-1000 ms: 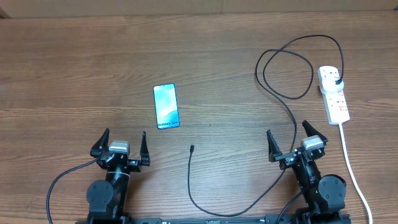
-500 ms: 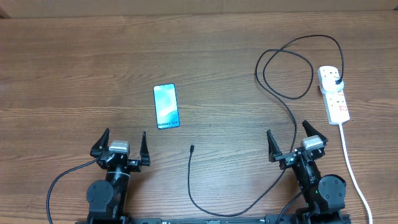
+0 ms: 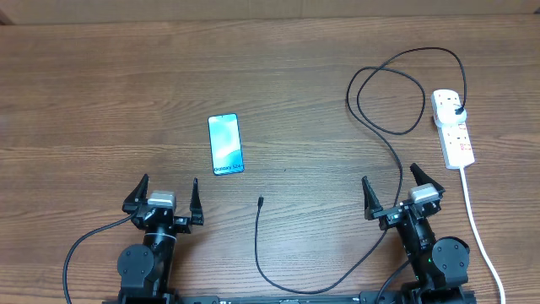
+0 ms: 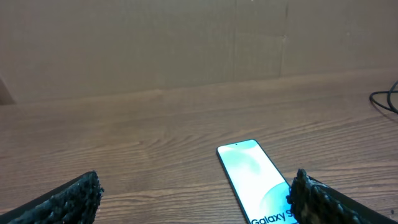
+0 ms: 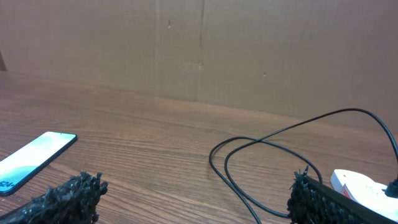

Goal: Plug charger to phone and switch on socket

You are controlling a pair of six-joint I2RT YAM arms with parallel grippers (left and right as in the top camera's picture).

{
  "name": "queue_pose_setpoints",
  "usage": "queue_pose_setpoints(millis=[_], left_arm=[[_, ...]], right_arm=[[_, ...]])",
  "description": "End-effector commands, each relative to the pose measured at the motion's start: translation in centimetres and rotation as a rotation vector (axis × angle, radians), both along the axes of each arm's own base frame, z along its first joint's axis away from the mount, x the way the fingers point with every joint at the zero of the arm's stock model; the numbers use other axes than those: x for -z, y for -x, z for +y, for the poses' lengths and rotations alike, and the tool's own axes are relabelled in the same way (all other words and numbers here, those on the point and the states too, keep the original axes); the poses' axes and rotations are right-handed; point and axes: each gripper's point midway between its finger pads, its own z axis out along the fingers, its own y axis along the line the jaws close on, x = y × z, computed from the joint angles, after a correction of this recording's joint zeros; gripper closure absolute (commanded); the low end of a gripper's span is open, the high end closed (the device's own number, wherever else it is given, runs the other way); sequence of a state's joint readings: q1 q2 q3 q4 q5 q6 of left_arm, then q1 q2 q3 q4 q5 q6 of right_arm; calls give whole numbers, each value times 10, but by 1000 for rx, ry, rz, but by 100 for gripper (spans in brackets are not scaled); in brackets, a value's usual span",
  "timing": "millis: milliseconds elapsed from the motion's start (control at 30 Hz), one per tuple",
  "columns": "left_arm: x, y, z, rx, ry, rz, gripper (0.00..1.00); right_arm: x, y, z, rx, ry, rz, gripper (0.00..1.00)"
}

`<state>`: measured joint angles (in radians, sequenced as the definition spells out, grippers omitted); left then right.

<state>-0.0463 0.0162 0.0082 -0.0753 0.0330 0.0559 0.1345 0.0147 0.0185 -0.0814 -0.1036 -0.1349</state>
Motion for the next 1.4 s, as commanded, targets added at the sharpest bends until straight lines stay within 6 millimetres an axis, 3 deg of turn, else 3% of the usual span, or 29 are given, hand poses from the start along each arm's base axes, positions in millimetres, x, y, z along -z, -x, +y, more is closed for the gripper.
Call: queue_pose_setpoints(millis=[0, 767, 933, 1033, 1167, 1367], left_arm=[[2, 0, -1, 7, -16, 4, 0], [-5, -1, -1, 7, -14, -25, 0], [2, 0, -1, 6, -16, 6, 1], [-1, -1, 10, -55, -46, -9, 0], [2, -1, 10, -58, -41, 2, 0], [-18, 0, 6, -41, 96, -40, 0]], right_arm=[[1, 0, -1, 5, 4, -8, 0], [1, 0, -1, 5, 4, -8, 0], [1, 0, -1, 5, 4, -8, 0], [1, 0, -1, 5, 4, -8, 0], [1, 0, -1, 5, 4, -8, 0], [1, 0, -1, 5, 4, -8, 0]])
